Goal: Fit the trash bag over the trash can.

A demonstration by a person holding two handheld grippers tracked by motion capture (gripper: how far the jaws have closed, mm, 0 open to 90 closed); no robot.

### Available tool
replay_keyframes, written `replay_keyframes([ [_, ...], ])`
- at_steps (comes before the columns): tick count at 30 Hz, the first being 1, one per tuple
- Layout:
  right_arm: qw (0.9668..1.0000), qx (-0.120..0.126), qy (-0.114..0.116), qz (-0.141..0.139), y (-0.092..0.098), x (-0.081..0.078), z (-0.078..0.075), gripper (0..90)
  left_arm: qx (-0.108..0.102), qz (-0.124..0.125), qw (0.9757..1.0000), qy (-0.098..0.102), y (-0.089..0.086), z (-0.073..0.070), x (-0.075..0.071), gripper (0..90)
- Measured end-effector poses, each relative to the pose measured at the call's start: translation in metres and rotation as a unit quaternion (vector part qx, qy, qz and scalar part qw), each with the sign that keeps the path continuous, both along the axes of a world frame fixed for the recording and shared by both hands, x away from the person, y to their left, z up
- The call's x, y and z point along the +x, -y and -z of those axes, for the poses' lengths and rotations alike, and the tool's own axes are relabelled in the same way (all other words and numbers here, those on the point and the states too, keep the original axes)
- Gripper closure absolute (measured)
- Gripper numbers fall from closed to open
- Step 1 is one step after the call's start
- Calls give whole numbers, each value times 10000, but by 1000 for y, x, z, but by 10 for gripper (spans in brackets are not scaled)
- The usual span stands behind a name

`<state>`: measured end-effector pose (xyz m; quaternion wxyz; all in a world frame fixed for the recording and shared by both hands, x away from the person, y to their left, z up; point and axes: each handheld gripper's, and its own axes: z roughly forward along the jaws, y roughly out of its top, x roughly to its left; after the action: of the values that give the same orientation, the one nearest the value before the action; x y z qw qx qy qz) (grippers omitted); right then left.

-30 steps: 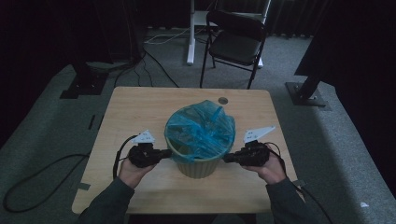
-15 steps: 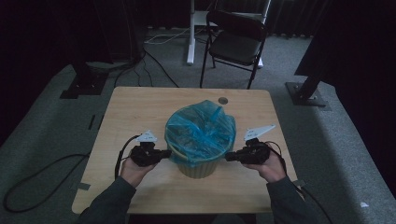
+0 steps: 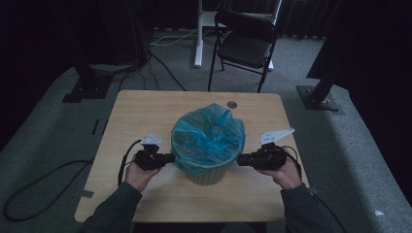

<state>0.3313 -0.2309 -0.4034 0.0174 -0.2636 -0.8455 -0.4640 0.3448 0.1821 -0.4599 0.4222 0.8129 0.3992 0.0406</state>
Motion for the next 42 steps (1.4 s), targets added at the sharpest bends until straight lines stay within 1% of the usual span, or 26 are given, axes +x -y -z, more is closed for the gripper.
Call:
replay_keyframes([
  [3, 9997, 107, 143, 161, 10, 0, -9, 712, -115, -67, 9998, 136, -6, -6, -2, 742],
  [5, 9992, 188, 221, 277, 15, 0, -15, 707, -164, -65, 9997, 194, -10, -10, -4, 713],
  [7, 9981, 252, 351, 435, 19, 2, -22, 694, -237, -83, 9993, 265, -13, -14, -7, 689],
  [9, 9971, 248, 468, 540, 19, 5, -27, 682, -291, -92, 9990, 324, -15, -17, -10, 668],
  [11, 9957, 248, 599, 660, 16, 9, -33, 675, -395, -52, 9983, 416, -17, -22, -13, 659],
  [12, 9952, 243, 653, 692, 15, 11, -34, 671, -395, -52, 9983, 416, -17, -22, -13, 654],
  [13, 9941, 231, 744, 760, 13, 14, -37, 670, -509, -7, 9972, 542, -18, -29, -17, 649],
  [14, 9935, 226, 792, 788, 10, 16, -40, 670, -554, 10, 9967, 600, -18, -32, -18, 644],
  [17, 9916, 205, 928, 878, 2, 24, -45, 669, -600, 22, 9956, 716, -20, -42, -22, 632],
  [18, 9913, 175, 953, 891, 0, 26, -47, 669, -634, 26, 9949, 780, -20, -46, -24, 631],
  [20, 9893, 52, 1080, 983, -6, 30, -50, 667, -641, 33, 9945, 832, -21, -50, -25, 628],
  [22, 9881, -38, 1139, 1034, -11, 34, -52, 658, -683, 39, 9937, 890, -22, -55, -26, 626],
  [25, 9874, -104, 1146, 1086, -15, 40, -52, 652, -688, 37, 9935, 910, -22, -56, -25, 622],
  [26, 9874, -164, 1090, 1134, -20, 47, -51, 632, -749, 49, 9927, 944, -20, -60, -24, 618],
  [29, 9875, -271, 1018, 1173, -26, 56, -49, 626, -790, 87, 9920, 977, -15, -63, -24, 618],
  [30, 9877, -282, 986, 1177, -27, 59, -48, 640, -787, 101, 9918, 997, -14, -64, -24, 619],
  [31, 9874, -315, 970, 1207, -27, 62, -47, 688, -788, 109, 9916, 1019, -12, -65, -24, 624],
  [33, 9880, -333, 903, 1205, -27, 67, -45, 795, -770, 106, 9912, 1069, -10, -65, -24, 642],
  [34, 9876, -341, 907, 1236, -27, 68, -45, 835, -775, 99, 9911, 1075, -10, -66, -25, 649],
  [36, 9868, -305, 893, 1316, -25, 71, -45, 885, -788, 102, 9911, 1067, -9, -66, -25, 657],
  [38, 9850, -308, 909, 1433, -22, 74, -45, 898, -786, 103, 9911, 1068, -9, -66, -25, 659],
  [39, 9847, -279, 884, 1473, -20, 77, -44, 898, -790, 102, 9911, 1065, -9, -66, -25, 659],
  [42, 9829, -307, 810, 1622, -16, 83, -40, 899, -809, 106, 9912, 1045, -10, -66, -24, 659],
])
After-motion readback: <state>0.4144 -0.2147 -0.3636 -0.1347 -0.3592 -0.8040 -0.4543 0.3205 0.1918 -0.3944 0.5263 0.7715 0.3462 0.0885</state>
